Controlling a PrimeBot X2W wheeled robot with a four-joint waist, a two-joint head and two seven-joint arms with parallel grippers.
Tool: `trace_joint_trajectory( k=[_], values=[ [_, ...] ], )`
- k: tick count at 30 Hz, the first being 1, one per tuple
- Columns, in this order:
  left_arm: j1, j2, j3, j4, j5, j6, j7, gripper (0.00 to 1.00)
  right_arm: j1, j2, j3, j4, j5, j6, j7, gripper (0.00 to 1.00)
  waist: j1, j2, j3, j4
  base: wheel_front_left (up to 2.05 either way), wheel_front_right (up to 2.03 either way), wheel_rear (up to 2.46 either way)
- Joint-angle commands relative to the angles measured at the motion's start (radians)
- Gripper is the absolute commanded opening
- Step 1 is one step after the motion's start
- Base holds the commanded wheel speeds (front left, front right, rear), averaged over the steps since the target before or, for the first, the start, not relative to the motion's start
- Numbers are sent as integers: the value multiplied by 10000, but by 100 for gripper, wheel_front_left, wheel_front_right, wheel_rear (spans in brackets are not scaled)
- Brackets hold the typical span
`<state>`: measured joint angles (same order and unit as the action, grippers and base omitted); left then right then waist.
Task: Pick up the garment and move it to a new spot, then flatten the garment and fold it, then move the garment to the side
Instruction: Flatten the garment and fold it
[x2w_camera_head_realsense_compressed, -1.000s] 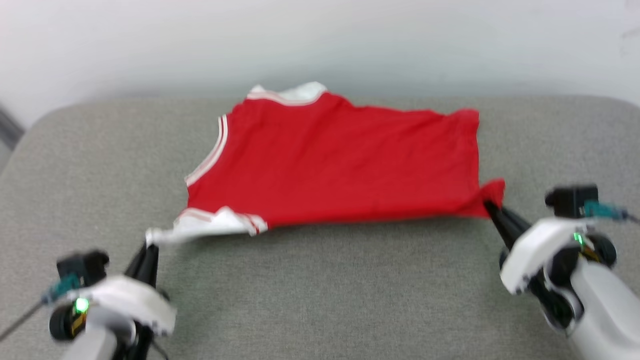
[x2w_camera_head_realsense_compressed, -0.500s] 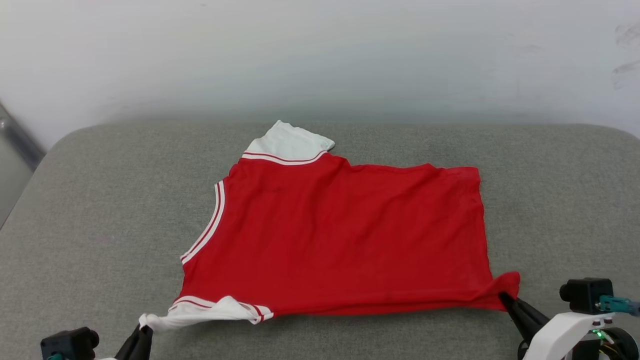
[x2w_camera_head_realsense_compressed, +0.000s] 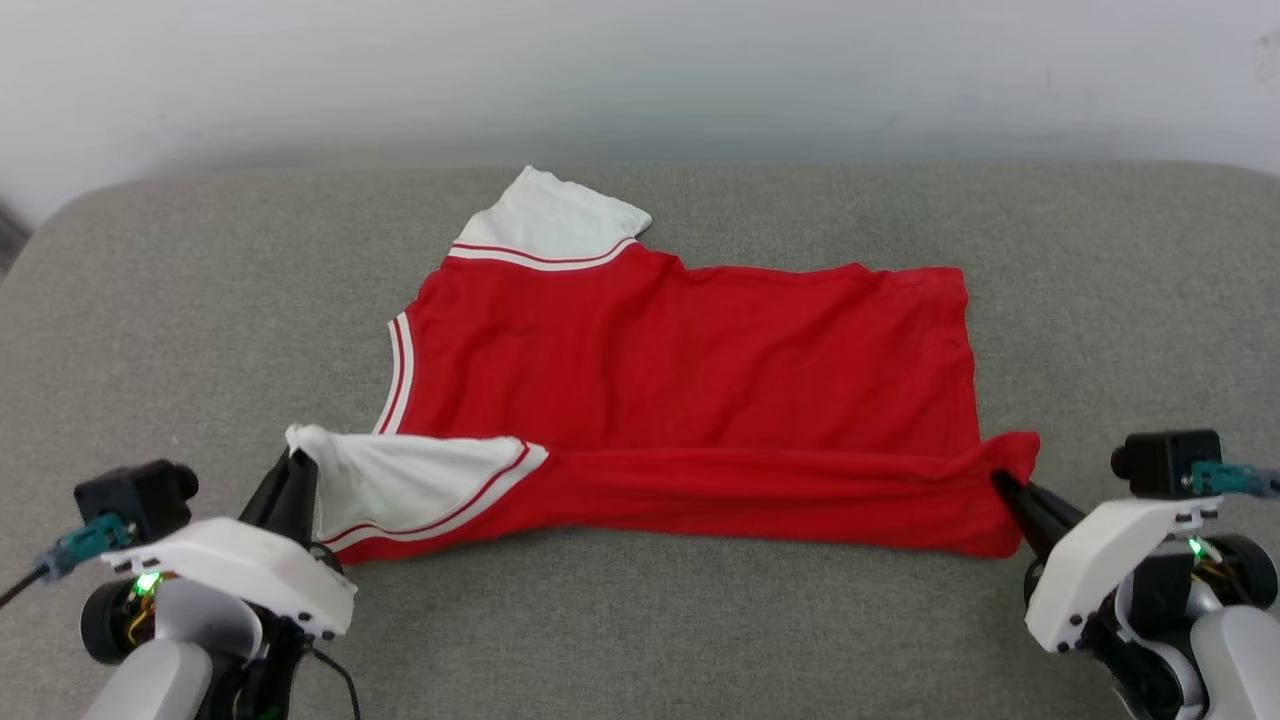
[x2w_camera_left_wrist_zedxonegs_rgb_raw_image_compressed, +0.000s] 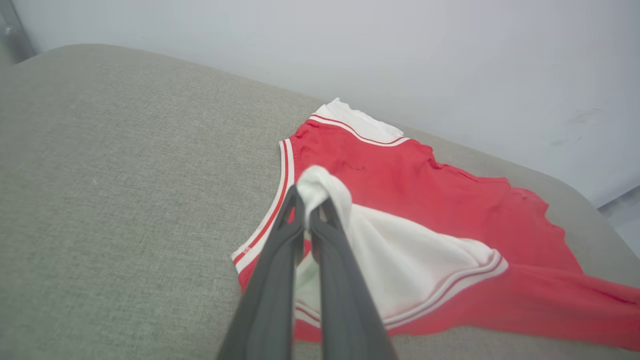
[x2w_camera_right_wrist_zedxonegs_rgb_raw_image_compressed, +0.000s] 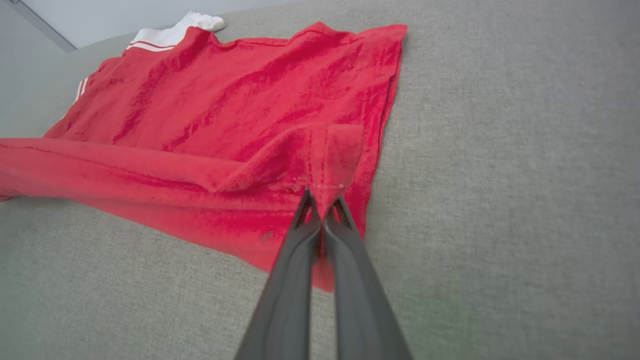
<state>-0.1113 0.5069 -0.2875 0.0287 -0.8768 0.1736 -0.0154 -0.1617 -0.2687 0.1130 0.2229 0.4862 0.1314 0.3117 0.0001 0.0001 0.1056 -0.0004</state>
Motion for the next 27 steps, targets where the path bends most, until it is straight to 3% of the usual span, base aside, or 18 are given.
trace_joint_trajectory(
  k=[1,9,16,17,18,19,27],
  values=[
    [-614,-136,-31,454,-33,-210,-88,0,-468,69,-54,148,-118,-14,37,0,-1,-1,604,-169,0,0,0],
    [-2642,-561,-446,2783,-38,-1090,106,0,-1860,115,466,1064,-342,-11,212,0,-1,-1,1720,-312,0,0,0],
    [-3505,-850,-755,4446,-181,-1763,431,0,-2458,100,973,1941,-378,-13,-47,0,-1,-1,2036,-387,0,0,0],
    [-3578,-925,-801,4702,-259,-1867,513,13,-2503,102,1049,2089,-385,-13,-109,10,-1,-1,2041,-392,0,0,0],
    [-3667,-967,-830,4925,-279,-1965,548,51,-2539,108,1111,2225,-371,-14,-190,37,-1,-1,2039,-397,0,0,0],
    [-3755,-1018,-794,5109,-367,-2056,474,100,-2583,114,1165,2317,-341,-14,-322,100,-1,-1,2023,-403,0,0,0],
    [-3862,-898,-580,5945,-536,-2466,7,100,-2364,59,1342,1988,-62,-13,-2243,100,-1,-1,1305,-498,0,0,0]
  ],
)
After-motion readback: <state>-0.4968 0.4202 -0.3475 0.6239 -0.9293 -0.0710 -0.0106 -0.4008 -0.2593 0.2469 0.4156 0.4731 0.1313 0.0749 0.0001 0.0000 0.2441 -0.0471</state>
